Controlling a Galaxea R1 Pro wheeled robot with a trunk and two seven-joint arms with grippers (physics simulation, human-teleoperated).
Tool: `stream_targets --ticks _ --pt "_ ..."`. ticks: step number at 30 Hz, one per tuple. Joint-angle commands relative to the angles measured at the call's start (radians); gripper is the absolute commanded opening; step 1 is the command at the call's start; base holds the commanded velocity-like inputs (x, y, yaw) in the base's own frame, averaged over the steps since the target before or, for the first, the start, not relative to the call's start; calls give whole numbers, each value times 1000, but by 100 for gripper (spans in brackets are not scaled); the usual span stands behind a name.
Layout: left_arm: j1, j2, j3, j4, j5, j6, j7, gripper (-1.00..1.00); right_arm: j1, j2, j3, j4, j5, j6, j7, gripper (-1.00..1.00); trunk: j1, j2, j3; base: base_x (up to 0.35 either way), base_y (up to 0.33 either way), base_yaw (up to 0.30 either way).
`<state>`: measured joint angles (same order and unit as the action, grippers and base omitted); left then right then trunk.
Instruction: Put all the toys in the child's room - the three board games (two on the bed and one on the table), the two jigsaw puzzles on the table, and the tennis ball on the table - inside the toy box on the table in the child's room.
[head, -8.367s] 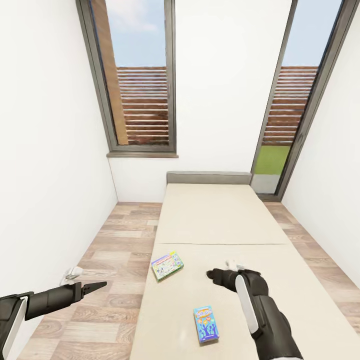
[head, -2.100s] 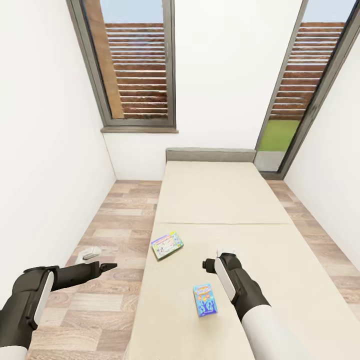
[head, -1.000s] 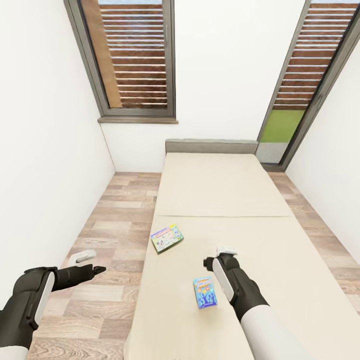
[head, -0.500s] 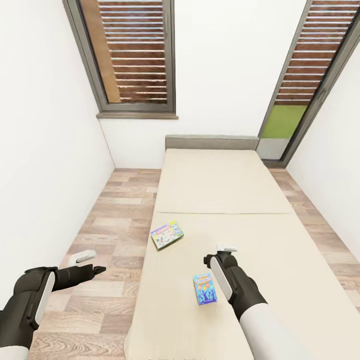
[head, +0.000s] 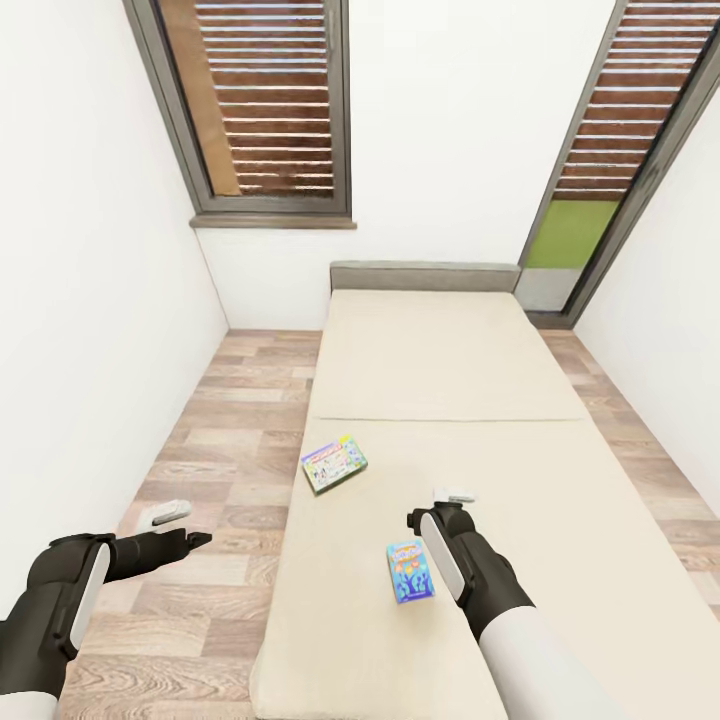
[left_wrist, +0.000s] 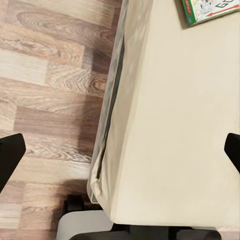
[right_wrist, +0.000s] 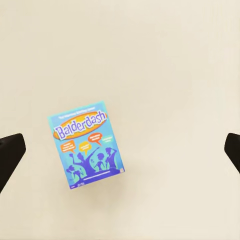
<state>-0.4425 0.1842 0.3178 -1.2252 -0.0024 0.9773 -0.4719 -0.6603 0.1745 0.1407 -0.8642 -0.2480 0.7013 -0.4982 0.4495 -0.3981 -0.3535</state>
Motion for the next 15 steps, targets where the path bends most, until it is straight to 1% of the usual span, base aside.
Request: stream_targets --ticks 1,7,15 --pt "-1 0 1 -1 -1 6 -4 100 -1 0 2 -2 -10 2 -10 100 1 -2 -3 0 0 0" --pt "-1 3 3 0 -7 5 -2 100 0 0 2 -4 -10 3 -10 100 1 -2 -13 0 0 0" --pt "-1 -1 0 -1 -7 4 -1 100 0 0 2 -5 -10 6 -10 100 1 -2 -27 0 0 0"
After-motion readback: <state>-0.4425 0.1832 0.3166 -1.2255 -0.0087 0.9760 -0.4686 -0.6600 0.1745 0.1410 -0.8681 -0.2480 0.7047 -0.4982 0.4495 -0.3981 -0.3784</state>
